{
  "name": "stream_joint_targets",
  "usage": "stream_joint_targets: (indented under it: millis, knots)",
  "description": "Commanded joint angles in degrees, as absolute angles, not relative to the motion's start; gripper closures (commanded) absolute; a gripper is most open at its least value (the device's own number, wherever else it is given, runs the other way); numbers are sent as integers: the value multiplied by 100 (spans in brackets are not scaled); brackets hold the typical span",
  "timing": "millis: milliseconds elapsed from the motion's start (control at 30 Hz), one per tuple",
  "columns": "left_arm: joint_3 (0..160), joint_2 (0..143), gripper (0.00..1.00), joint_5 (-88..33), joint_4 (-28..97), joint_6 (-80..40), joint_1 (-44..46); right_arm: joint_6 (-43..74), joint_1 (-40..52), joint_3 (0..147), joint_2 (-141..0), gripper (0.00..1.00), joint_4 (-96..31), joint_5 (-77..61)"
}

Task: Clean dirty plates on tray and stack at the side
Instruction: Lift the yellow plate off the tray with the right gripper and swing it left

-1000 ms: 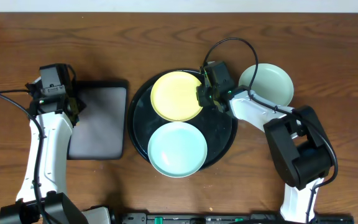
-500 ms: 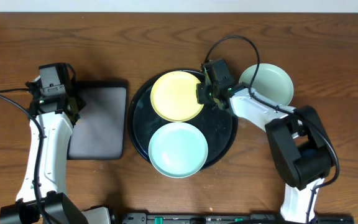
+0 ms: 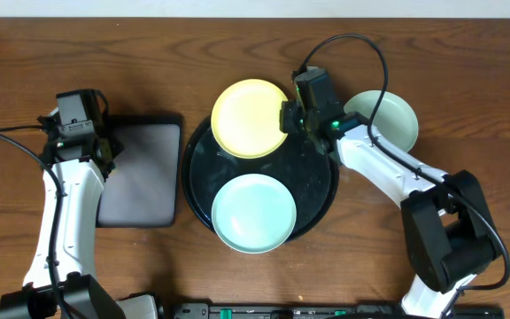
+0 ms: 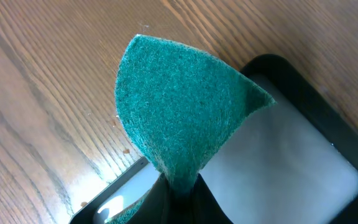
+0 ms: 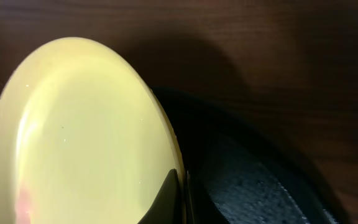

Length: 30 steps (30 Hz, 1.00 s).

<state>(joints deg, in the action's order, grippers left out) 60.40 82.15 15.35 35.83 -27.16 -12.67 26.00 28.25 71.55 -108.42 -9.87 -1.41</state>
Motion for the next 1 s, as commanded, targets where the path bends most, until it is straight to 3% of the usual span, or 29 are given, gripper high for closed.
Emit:
stream_joint_targets:
  millis: [0, 600, 967]
  knots:
    - [5994, 8241, 93, 1592, 3540, -2659, -1173, 3000, 3120, 7332, -10702, 98, -849, 49]
    - [5994, 8241, 93, 1719, 3535, -2641, -1166, 3249, 4799, 7332, -10744, 98, 652, 2091]
    - [5994, 8232, 92, 1918, 3594, -2644, -1170, 2467, 5186, 7408, -11172, 98, 1612, 2379]
